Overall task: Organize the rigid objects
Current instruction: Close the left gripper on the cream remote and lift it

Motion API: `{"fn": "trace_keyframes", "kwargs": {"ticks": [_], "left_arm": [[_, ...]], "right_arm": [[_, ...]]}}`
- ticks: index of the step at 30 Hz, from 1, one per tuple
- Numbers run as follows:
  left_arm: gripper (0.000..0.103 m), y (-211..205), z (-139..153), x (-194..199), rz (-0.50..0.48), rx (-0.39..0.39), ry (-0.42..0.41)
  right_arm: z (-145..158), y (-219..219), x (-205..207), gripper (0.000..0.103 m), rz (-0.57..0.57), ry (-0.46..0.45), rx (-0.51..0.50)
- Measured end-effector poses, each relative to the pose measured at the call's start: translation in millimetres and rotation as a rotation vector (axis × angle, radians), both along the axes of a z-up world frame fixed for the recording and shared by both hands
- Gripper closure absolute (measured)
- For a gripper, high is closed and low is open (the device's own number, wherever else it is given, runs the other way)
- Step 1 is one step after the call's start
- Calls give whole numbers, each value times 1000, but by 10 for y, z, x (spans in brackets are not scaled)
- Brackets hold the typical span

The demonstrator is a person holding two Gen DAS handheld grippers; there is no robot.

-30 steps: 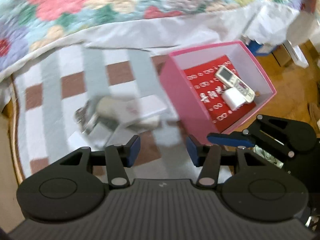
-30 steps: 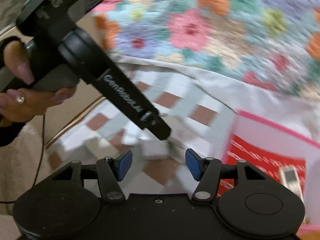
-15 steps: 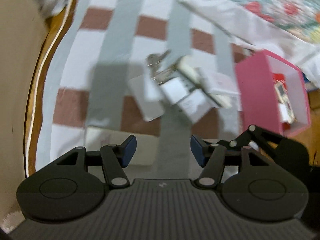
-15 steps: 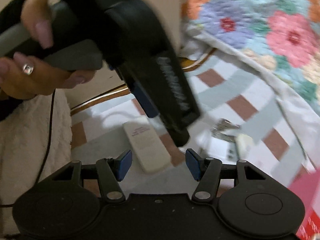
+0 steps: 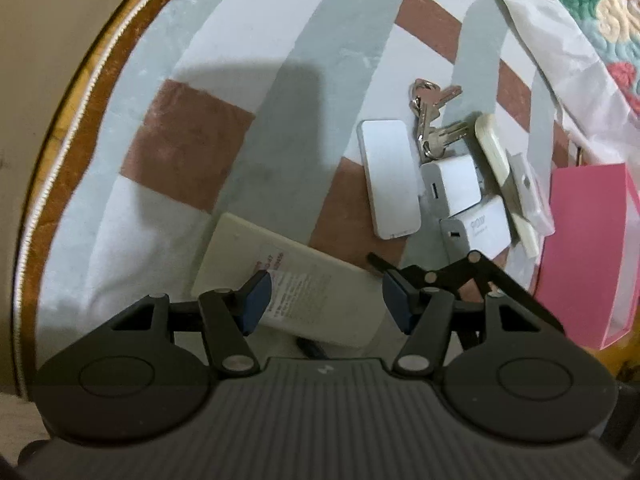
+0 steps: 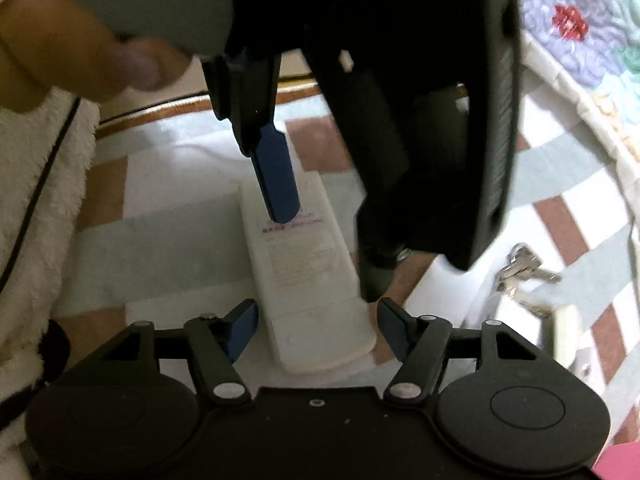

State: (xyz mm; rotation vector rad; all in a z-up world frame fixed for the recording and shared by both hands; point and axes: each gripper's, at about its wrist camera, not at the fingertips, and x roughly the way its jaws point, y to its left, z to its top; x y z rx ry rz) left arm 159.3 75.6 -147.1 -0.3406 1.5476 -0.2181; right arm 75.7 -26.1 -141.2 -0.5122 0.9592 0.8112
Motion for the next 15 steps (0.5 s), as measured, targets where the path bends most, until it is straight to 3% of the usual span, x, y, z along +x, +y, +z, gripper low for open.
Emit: {"fn": "trace_keyframes", "kwargs": {"ticks": [2,7,12,15], "left_arm": [[42,22,1,-1,13,-10,-11],[42,75,37,23,45,-72,-39],[42,32,79,8,65,-168,-74],[42,-8,130,-14,75,-225,-100]], "right_arm": [[14,-7,7,36,-45,25,2],[80,-147,42,36,-321,159,74],[37,-531,74,36,-647,358,242],[-43,-848,82,36,-831,527,432]]}}
